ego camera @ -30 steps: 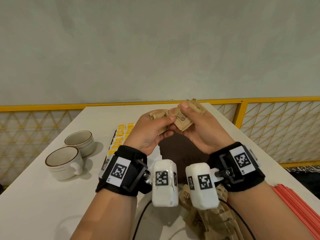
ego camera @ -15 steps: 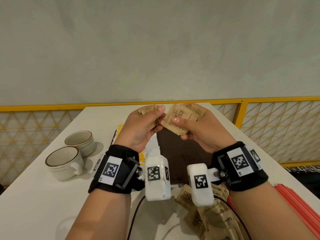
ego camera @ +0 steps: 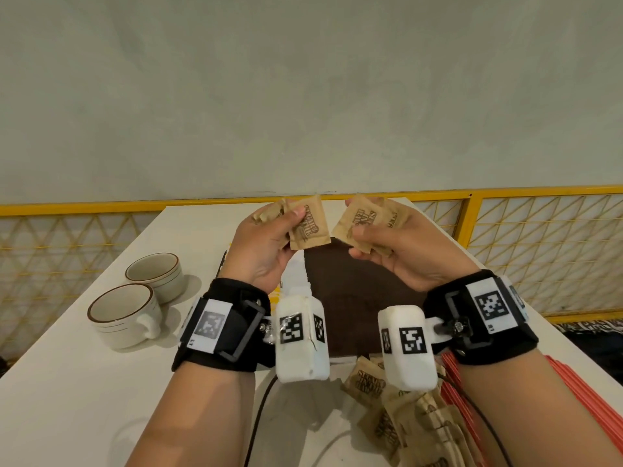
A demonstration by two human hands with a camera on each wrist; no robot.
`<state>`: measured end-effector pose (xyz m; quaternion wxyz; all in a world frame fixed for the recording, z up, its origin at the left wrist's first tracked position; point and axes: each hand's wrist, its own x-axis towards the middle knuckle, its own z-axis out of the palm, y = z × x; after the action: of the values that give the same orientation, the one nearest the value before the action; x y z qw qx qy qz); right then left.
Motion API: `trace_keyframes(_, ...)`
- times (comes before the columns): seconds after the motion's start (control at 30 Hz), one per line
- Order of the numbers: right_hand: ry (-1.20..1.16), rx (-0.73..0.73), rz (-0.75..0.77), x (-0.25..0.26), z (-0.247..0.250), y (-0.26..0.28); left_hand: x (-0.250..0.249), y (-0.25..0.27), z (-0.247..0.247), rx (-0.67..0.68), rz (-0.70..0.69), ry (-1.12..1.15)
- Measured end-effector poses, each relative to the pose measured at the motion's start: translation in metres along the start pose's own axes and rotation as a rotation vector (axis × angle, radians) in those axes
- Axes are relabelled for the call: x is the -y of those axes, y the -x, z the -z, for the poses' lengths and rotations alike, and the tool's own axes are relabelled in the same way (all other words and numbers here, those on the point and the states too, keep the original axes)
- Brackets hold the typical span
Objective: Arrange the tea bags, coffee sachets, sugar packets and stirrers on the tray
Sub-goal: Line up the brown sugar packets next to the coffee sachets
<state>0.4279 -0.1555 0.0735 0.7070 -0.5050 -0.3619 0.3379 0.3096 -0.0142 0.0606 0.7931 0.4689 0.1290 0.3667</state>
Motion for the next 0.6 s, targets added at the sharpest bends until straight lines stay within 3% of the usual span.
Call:
trace_keyframes(0.2,0.163,-0.018,0.014,-0.014,-0.008,-0.004,0.008,0.003,-0.011,0.054,-0.001,-0.105)
trace_keyframes(0.6,0.178,-0.070,0.134,-0.024,-0.009,-0.012,0.013,0.004,-0.012,0.145,0.081,-0.151)
